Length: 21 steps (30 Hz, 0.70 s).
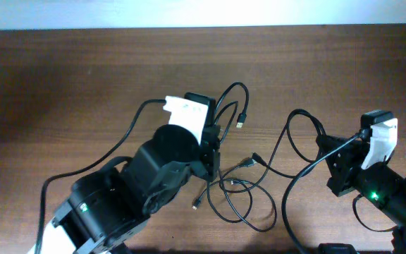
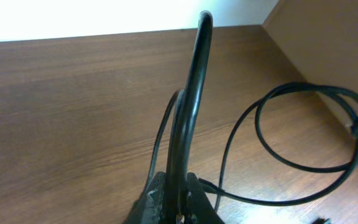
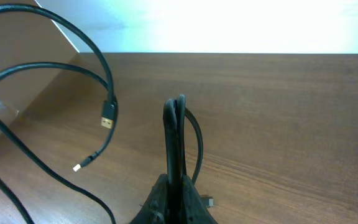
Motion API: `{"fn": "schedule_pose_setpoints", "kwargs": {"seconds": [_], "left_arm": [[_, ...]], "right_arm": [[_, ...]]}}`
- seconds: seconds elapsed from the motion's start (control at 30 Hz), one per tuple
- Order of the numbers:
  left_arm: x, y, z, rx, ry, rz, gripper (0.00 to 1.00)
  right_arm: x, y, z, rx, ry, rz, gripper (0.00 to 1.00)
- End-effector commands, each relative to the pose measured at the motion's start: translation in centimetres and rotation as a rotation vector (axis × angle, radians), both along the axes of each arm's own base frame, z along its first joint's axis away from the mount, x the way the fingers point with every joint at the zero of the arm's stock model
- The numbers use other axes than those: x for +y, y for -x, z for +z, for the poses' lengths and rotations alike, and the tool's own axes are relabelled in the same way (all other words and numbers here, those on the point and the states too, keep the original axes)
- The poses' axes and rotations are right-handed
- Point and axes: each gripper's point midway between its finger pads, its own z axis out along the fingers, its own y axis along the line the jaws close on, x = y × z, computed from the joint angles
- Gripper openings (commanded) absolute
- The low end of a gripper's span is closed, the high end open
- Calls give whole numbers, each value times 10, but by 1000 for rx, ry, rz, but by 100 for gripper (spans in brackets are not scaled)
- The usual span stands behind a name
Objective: Untangle cables
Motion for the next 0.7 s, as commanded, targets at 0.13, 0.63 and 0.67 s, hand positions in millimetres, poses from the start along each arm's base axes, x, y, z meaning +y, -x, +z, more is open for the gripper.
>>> {"fn": "schedule_pose_setpoints", "kwargs": {"seconds": [0.13, 0.63, 0.67], "left_arm": [[20, -17, -6, -32, -88, 129, 77], [-29, 15, -1, -41, -58, -248, 99], [-34, 19, 1, -61, -63, -302, 99]], "right_arm": [[6, 3, 6, -16, -19, 40, 4], [59, 40, 46, -194, -126, 461, 4], [64, 45, 51, -213, -139, 503, 4]]}}
